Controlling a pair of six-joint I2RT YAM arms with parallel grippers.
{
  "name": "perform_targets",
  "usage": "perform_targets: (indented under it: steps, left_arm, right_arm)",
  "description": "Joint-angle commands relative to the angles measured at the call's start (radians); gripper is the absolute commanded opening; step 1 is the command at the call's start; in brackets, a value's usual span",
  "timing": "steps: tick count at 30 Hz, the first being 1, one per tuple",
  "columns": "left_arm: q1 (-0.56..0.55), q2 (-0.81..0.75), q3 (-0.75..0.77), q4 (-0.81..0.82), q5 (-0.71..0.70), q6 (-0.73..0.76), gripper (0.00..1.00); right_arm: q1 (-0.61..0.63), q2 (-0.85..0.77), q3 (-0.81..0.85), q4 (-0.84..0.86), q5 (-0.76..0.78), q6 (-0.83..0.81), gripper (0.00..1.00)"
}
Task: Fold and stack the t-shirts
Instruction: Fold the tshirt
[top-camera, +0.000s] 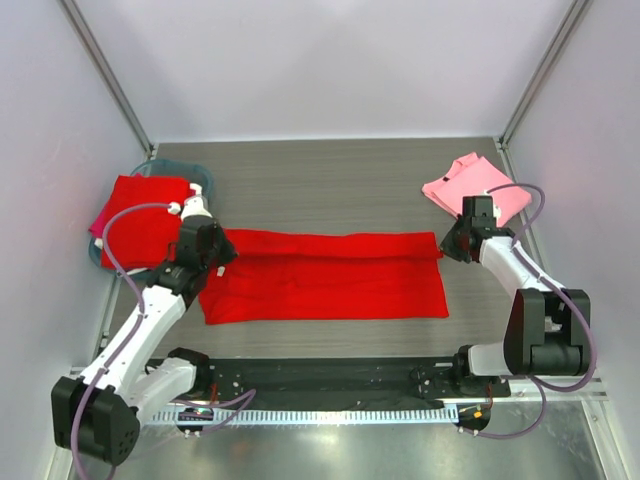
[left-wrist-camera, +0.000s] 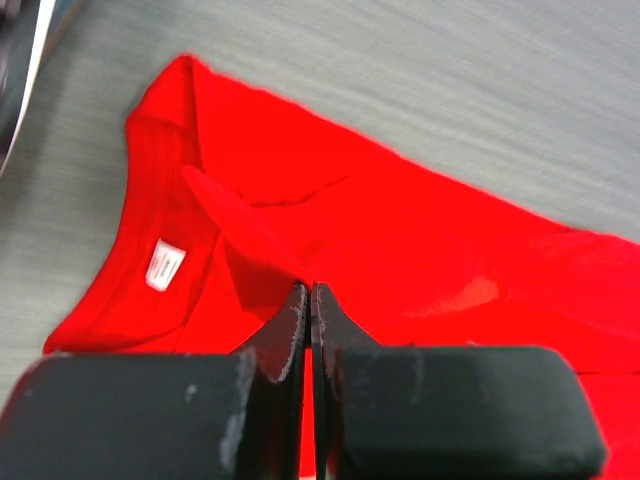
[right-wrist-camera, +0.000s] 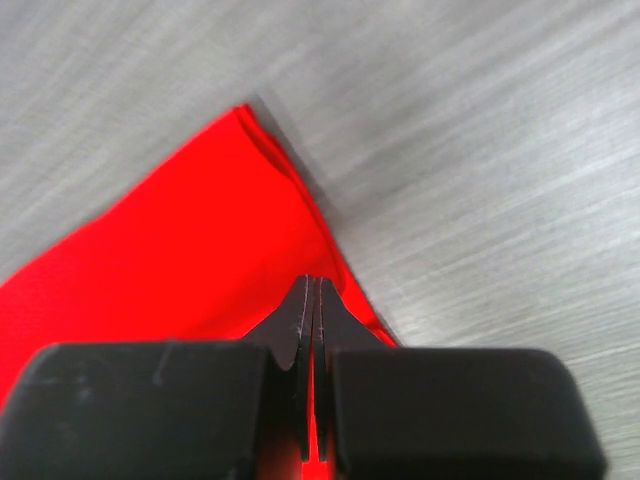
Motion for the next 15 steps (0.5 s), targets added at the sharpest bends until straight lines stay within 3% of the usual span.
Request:
perform_targets:
  steps: [1, 10, 11, 13, 14, 15]
  left_arm:
    - [-0.004, -0.057, -0.032, -0.033, -0.013, -0.012, 0.0]
    - [-0.008, -0.148, -0.104, -0.099, 0.051, -0.069, 0.03]
    - [-0.008, -0.162, -0.119, -0.108, 0.059, -0.08, 0.04]
    - [-0.007, -0.197, -0.142, -0.119, 0.061, -0.118, 0.26]
    - [-0.008, -0.244, -0.161, -0.12, 0.065, -0.127, 0.33]
    - [-0.008, -0.266, -0.162, -0.129, 0.079, -0.135, 0.38]
  right_arm:
    - [-0.005, -0.046, -0.041, 0.038, 0.034, 0.028, 0.01]
    - [-0.003, -0.114, -0.138, 0.064, 0.035, 0.063, 0.01]
    - [-0.003, -0.14, -0.151, 0.07, 0.028, 0.066, 0.06]
    - [-0.003, -0.178, -0.203, 0.096, 0.014, 0.081, 0.2]
    - [-0.003, -0.239, -0.222, 0.105, 0.018, 0.098, 0.43]
    - [-0.003, -0.27, -0.239, 0.11, 0.026, 0.103, 0.52]
